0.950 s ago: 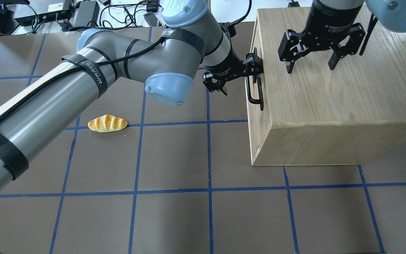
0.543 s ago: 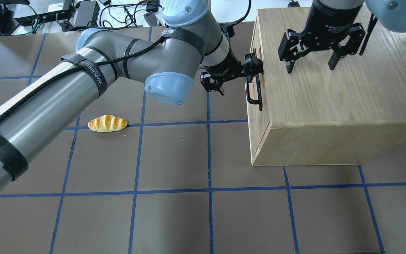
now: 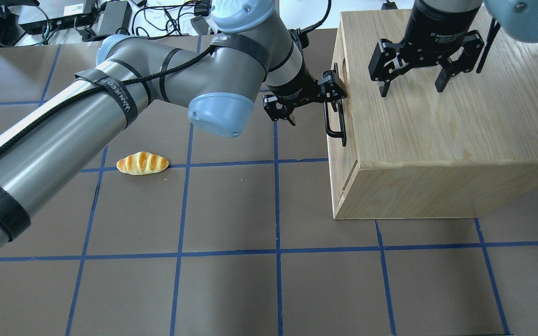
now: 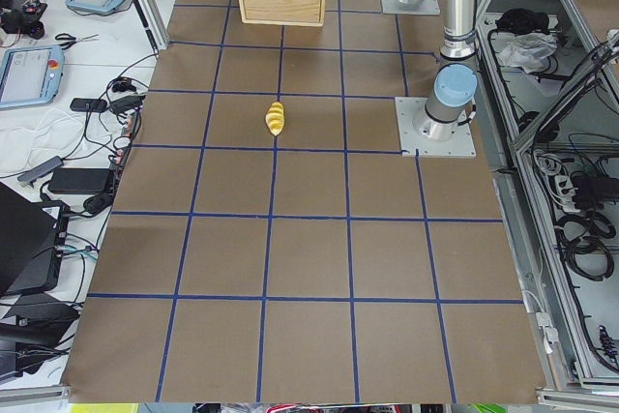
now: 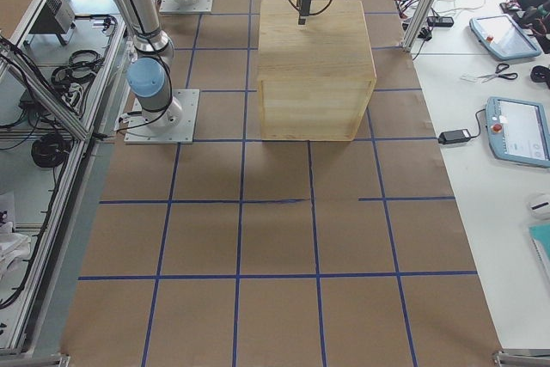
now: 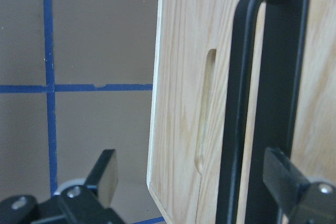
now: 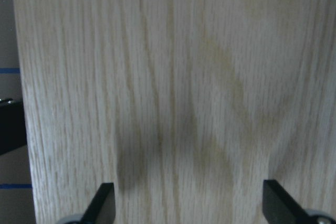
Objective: Open upper drawer
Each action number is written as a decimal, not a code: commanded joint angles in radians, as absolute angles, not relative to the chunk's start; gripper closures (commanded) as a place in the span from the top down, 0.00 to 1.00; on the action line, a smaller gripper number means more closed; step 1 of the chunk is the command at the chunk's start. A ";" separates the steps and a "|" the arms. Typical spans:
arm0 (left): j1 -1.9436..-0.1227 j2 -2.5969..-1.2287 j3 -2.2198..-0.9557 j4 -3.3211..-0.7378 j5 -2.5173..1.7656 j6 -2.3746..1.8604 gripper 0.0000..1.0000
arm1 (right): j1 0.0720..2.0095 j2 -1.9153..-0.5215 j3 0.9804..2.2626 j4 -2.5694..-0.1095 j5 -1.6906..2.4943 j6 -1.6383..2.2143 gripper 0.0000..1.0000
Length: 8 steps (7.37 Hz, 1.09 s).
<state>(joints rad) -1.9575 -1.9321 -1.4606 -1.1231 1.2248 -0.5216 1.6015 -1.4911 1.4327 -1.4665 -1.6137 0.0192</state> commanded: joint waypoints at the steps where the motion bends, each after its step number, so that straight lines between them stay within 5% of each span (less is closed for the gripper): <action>1: -1.957 -1.945 -1.445 -1.150 1.227 -0.531 1.00 | 1.601 -1.491 1.434 -1.466 -1.614 0.020 1.00; 8: -1.956 -1.974 -1.450 -1.138 1.233 -0.529 1.00 | 1.601 -1.491 1.433 -1.466 -1.614 0.020 1.00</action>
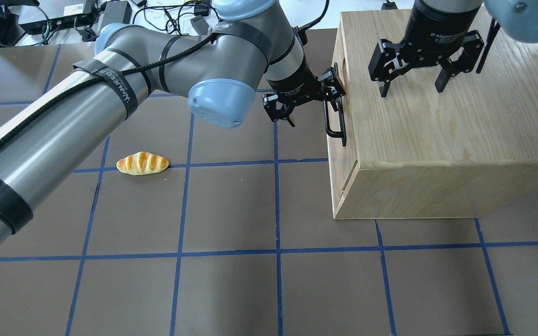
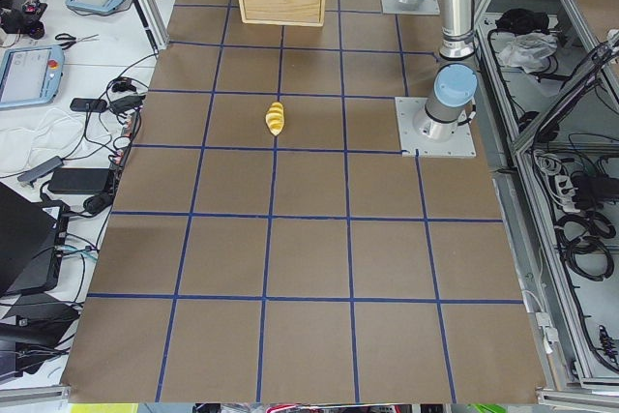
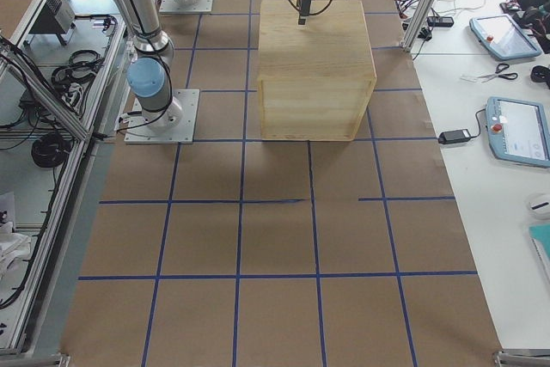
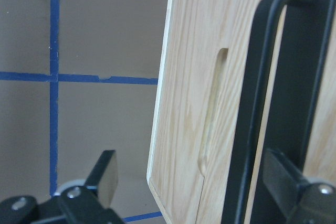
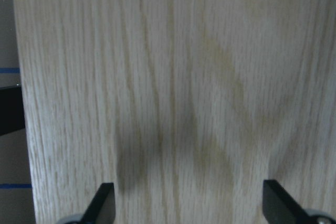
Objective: Open upper drawer
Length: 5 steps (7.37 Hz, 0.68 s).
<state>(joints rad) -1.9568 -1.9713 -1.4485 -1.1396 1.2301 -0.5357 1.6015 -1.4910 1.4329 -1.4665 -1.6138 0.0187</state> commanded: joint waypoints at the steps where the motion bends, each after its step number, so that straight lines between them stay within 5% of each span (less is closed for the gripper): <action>1: -1.956 -1.976 -1.445 -1.138 1.283 -0.517 1.00 | 1.601 -1.491 1.433 -1.466 -1.614 0.018 1.00; 5: -1.950 -1.951 -1.443 -1.150 1.308 -0.511 1.00 | 1.601 -1.491 1.433 -1.466 -1.614 0.020 1.00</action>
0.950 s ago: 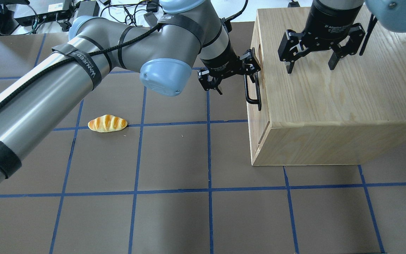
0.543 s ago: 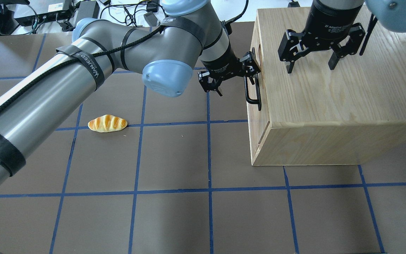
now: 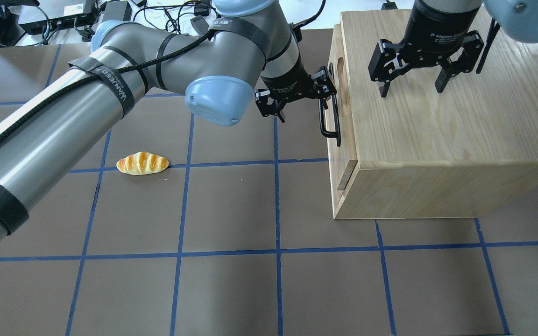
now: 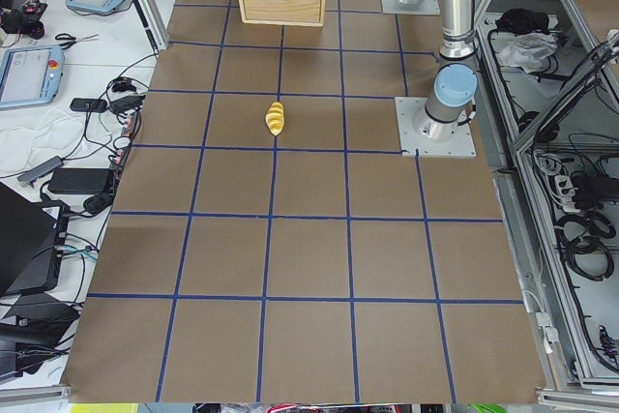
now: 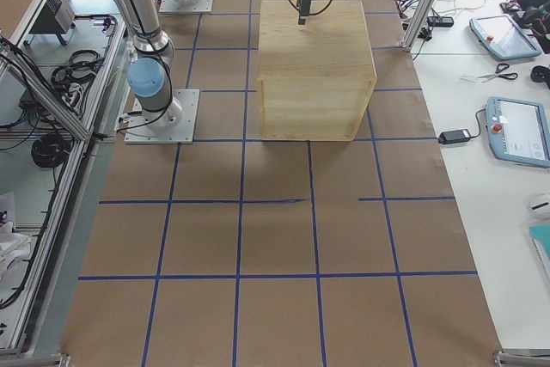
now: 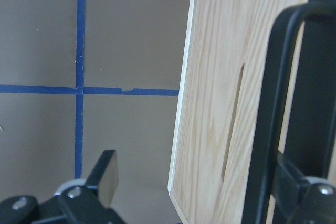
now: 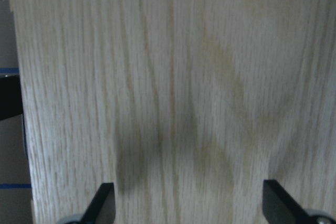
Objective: Open upper drawer
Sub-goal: 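Pull the handle with the left gripper, sliding the drawer outward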
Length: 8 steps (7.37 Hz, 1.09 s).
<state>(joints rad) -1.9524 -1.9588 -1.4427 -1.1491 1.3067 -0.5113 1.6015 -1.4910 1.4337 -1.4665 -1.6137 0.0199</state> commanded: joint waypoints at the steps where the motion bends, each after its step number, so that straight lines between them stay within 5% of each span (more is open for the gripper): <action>1: -1.945 -1.947 -1.445 -1.163 1.310 -0.511 1.00 | 1.601 -1.491 1.433 -1.466 -1.614 0.020 1.00; 8: -1.904 -1.933 -1.442 -1.209 1.374 -0.480 1.00 | 1.601 -1.491 1.434 -1.466 -1.614 0.020 1.00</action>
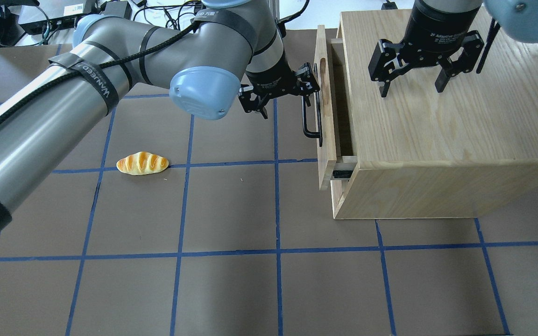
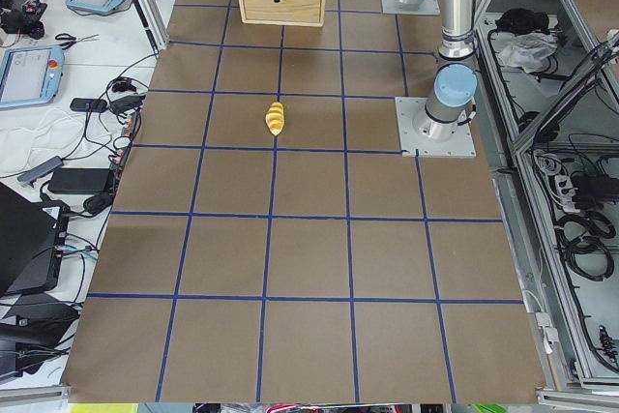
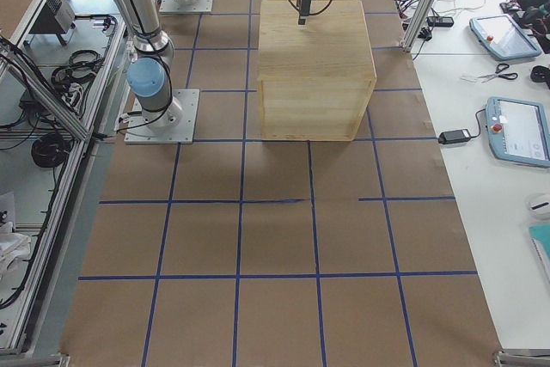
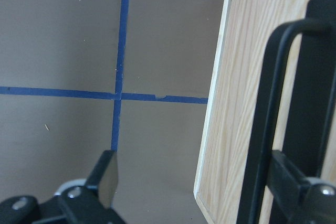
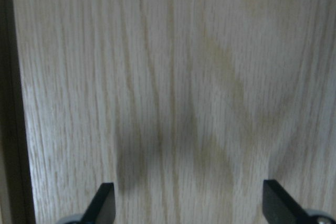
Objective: Open upper drawer
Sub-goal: 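Pull the handle with the left gripper, sliding the drawer outward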
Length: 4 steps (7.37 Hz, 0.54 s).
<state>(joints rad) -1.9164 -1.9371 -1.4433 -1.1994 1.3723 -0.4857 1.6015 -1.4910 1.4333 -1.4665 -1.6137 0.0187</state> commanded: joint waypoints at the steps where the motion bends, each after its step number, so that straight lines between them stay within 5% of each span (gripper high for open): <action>1: -1.895 -1.930 -1.442 -1.213 1.374 -0.477 1.00 | 1.601 -1.491 1.433 -1.466 -1.614 0.018 1.00; 4: -1.876 -1.919 -1.445 -1.241 1.409 -0.439 1.00 | 1.601 -1.491 1.433 -1.466 -1.614 0.018 1.00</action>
<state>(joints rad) -1.8820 -1.9215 -1.4424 -1.2341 1.3871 -0.4654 1.6014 -1.4910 1.4328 -1.4665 -1.6138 0.0195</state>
